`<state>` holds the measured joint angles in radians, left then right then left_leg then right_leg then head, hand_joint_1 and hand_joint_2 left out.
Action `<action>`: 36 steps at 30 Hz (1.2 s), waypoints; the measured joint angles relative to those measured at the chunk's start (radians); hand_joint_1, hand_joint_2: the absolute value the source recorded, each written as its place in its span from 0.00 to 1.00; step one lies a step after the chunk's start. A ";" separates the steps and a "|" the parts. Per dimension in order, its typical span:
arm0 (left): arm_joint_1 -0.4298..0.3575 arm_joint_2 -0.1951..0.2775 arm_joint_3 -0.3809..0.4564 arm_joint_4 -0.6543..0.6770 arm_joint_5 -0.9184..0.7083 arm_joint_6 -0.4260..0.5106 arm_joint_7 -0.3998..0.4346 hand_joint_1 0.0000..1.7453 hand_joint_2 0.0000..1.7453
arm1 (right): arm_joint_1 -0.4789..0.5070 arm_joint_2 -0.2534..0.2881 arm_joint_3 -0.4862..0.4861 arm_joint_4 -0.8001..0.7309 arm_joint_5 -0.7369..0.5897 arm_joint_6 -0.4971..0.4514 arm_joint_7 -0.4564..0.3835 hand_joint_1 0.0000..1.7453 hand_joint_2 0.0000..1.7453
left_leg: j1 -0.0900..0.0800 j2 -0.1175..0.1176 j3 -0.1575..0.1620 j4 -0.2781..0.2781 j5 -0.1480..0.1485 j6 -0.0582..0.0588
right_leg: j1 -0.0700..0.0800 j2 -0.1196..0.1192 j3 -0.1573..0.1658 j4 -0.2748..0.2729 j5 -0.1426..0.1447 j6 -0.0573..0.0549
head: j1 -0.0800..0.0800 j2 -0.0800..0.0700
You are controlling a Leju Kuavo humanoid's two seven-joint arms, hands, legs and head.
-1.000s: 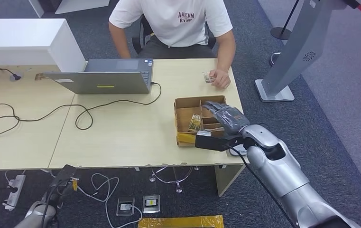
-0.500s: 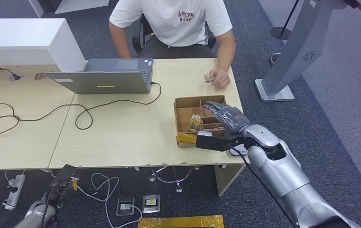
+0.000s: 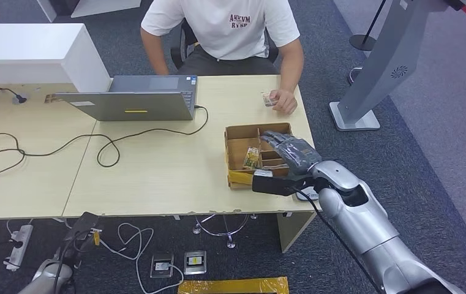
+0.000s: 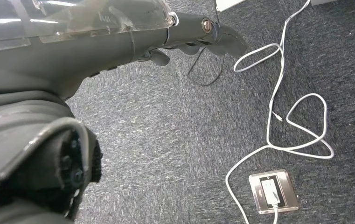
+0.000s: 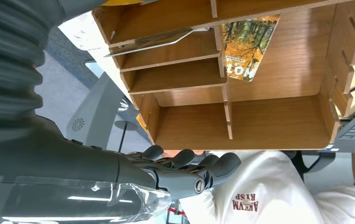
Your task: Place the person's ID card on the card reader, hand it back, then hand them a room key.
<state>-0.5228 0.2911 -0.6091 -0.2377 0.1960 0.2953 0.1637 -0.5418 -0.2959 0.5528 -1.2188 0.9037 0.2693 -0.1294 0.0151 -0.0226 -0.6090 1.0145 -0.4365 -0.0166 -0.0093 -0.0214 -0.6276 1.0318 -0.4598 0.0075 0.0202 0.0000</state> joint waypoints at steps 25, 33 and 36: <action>-0.079 -0.013 -0.014 -0.033 -0.423 -0.468 -0.019 0.00 0.00 | -0.018 0.017 -0.003 0.040 0.015 0.017 -0.013 0.00 1.00 | 0.000 0.004 -0.003 0.000 0.000 0.000 | 0.000 0.004 -0.005 0.000 0.002 0.000 | 0.000 0.000; -0.092 -0.006 -0.018 -0.033 -0.461 -0.469 0.001 0.00 0.00 | -0.018 0.017 -0.005 0.040 0.014 0.018 0.006 0.00 1.00 | 0.000 0.004 -0.004 0.000 0.001 0.000 | 0.000 0.005 -0.006 -0.001 0.002 0.000 | 0.000 0.000; -0.090 -0.005 -0.017 -0.033 -0.477 -0.419 0.038 0.00 0.00 | -0.017 0.016 -0.008 0.040 0.012 0.021 0.023 0.00 1.00 | 0.000 0.004 -0.005 0.000 0.001 0.000 | 0.000 0.005 -0.007 -0.001 0.003 0.000 | 0.000 0.000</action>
<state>-0.6133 0.2864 -0.6265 -0.2702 -0.2811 -0.1235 0.2014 -0.5591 -0.2796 0.5448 -1.1785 0.9156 0.2898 -0.1066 0.0151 -0.0182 -0.6143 1.0146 -0.4353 -0.0166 -0.0091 -0.0166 -0.6348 1.0312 -0.4566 0.0075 0.0203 0.0000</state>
